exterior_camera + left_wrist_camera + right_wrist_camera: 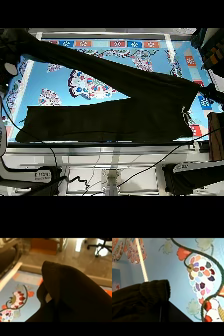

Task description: Fold the clothes and pants, and hang the long-sleeved shirts on hangers.

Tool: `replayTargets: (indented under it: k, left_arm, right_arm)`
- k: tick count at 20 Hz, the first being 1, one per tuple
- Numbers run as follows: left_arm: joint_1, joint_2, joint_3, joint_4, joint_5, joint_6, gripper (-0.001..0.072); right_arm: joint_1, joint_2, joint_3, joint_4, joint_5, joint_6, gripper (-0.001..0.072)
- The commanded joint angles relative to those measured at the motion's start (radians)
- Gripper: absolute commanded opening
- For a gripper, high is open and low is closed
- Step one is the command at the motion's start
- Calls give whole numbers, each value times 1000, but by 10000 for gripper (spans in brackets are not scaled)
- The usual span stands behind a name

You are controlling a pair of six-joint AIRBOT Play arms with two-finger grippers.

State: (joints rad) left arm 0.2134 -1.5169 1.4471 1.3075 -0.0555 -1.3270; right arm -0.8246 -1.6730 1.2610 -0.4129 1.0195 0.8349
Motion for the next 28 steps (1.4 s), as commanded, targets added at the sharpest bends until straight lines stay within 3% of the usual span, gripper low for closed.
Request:
replayTargets:
  k: [1, 4, 6, 8, 14, 15, 17, 18, 26, 28]
  left_arm:
    - [28, 56, 5, 2, -303, 11, 14]
    - [80, 36, 2, 69, -735, 10, 15]
    - [114, 10, 1, 132, -930, 10, 15]
    - [143, -6, 1, 163, -1040, 10, 14]
    - [164, -18, 1, 166, -1118, 6, 26]
    - [163, -19, 1, 165, -1120, 6, 110]
    - [163, -21, 1, 166, -1139, 6, 476]
    - [163, -22, 1, 166, -1147, 6, 549]
    - [170, -48, 1, 169, -1250, 6, 548]
    - [171, -71, 1, 166, -1259, -36, 549]
  right_arm:
    - [38, 0, 37, 8, -38, 1, 26]
    - [70, 0, 37, -58, -92, 1, 26]
    - [77, 0, 37, -97, -108, 2, 26]
    - [77, 0, 37, -99, -107, 2, 27]
    - [77, 0, 37, -106, -106, 2, 26]
    - [77, 0, 37, -114, -104, 2, 27]
    - [77, 0, 36, -124, -103, 2, 26]
    - [77, 0, 37, -127, -103, 2, 26]
    - [77, -1, 37, -144, -96, 2, 26]
    - [77, -1, 37, -144, -96, 2, 26]
